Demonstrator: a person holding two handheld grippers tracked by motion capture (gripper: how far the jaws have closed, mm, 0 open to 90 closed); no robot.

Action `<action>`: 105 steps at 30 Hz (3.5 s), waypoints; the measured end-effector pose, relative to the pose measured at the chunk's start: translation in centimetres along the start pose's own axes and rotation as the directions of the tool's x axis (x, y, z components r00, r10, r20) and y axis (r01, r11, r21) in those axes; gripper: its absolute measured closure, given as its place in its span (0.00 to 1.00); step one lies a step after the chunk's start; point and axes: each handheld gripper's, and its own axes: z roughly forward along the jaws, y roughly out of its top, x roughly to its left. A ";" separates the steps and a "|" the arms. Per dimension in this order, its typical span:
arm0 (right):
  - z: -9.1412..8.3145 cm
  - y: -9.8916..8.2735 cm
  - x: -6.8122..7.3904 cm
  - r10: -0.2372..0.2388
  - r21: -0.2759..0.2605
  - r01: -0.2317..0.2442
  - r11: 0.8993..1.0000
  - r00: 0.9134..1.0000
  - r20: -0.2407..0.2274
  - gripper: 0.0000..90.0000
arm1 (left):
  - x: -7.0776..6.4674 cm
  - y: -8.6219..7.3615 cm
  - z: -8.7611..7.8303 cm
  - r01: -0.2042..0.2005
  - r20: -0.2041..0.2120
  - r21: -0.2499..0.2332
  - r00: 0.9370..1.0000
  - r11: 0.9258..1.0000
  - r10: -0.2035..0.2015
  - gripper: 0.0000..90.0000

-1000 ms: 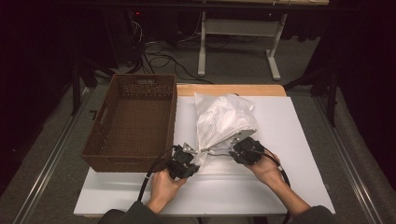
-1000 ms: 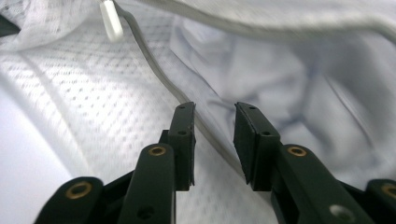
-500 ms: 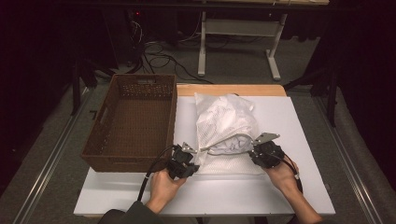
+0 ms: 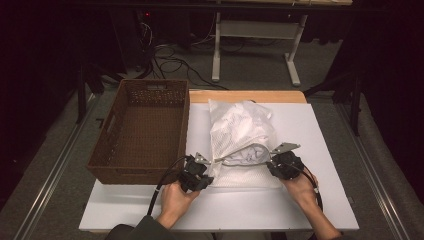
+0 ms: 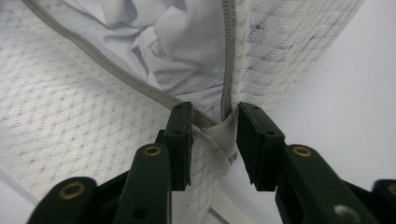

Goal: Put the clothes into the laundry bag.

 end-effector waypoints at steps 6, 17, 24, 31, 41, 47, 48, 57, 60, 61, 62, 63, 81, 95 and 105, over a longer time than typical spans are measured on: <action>0.0 -0.5 -0.2 0.002 0.008 -0.002 1.000 1.000 0.009 0.96 | 0.0 0.0 0.0 0.001 0.000 -0.008 1.000 1.000 -0.001 0.94; -0.5 -1.1 -0.5 0.044 -0.022 -0.045 0.999 0.998 -0.050 0.89 | 0.0 0.0 -0.1 -0.001 -0.002 -0.010 1.000 1.000 0.001 0.93; 0.0 -0.5 -0.7 0.095 -0.048 -0.098 0.994 0.993 -0.068 0.73 | -0.2 0.2 0.0 -0.010 -0.031 -0.021 0.999 1.000 0.010 0.75; 0.9 -0.1 -0.9 0.083 -0.029 -0.085 0.996 0.995 -0.047 0.92 | -0.3 0.5 0.8 -0.017 -0.039 -0.007 0.999 1.000 0.017 0.76; 0.2 -0.4 -0.9 0.063 -0.030 -0.064 0.997 0.997 -0.035 1.00 | -0.5 0.5 0.6 -0.030 -0.020 0.007 0.999 1.000 0.030 0.98; -0.2 -0.6 -0.8 0.055 -0.030 -0.056 0.998 0.998 -0.030 1.00 | -0.8 0.3 0.4 -0.028 -0.004 0.014 1.000 1.000 0.028 0.98; -0.4 -0.7 -0.8 0.055 -0.029 -0.056 0.998 0.998 -0.030 1.00 | -0.8 0.3 0.5 -0.026 -0.001 0.015 1.000 1.000 0.026 0.98; -1.8 -1.6 -1.4 0.063 -0.036 -0.064 0.997 0.997 -0.034 0.99 | -1.1 -0.1 0.5 -0.019 0.020 0.025 1.000 0.999 0.019 0.94; -1.7 -1.4 -1.4 0.063 -0.055 -0.065 0.996 0.997 -0.041 0.85 | -1.1 0.3 0.6 -0.015 0.004 0.014 1.000 1.000 0.015 0.83; -1.7 -1.2 -1.3 0.063 -0.066 -0.066 0.996 0.997 -0.043 0.79 | -1.1 0.4 0.6 -0.012 -0.004 0.010 1.000 1.000 0.012 0.76; -1.7 -1.0 -1.2 0.061 -0.076 -0.065 0.995 0.997 -0.042 0.75 | -1.0 0.6 0.6 -0.016 -0.016 0.012 1.000 1.000 0.017 0.73; -1.7 -0.8 -1.0 0.060 -0.092 -0.063 0.994 0.997 -0.043 0.74 | -1.1 0.7 0.7 -0.011 -0.026 0.004 1.000 1.000 0.011 0.70; -1.3 -1.0 1.0 -0.070 -0.002 0.070 0.998 0.996 -0.059 1.00 | -0.9 1.3 0.5 -0.046 -0.064 -0.037 0.997 0.998 0.043 0.96; 0.2 -1.3 1.0 -0.059 0.025 0.062 0.998 0.993 -0.107 0.93 | -0.1 0.1 0.8 -0.022 -0.077 0.026 0.997 0.999 0.024 0.96; -1.4 0.4 2.2 -0.085 -0.106 0.072 0.992 0.988 -0.128 0.87 | 0.0 0.5 1.0 0.000 -0.077 0.003 0.997 1.000 0.000 0.69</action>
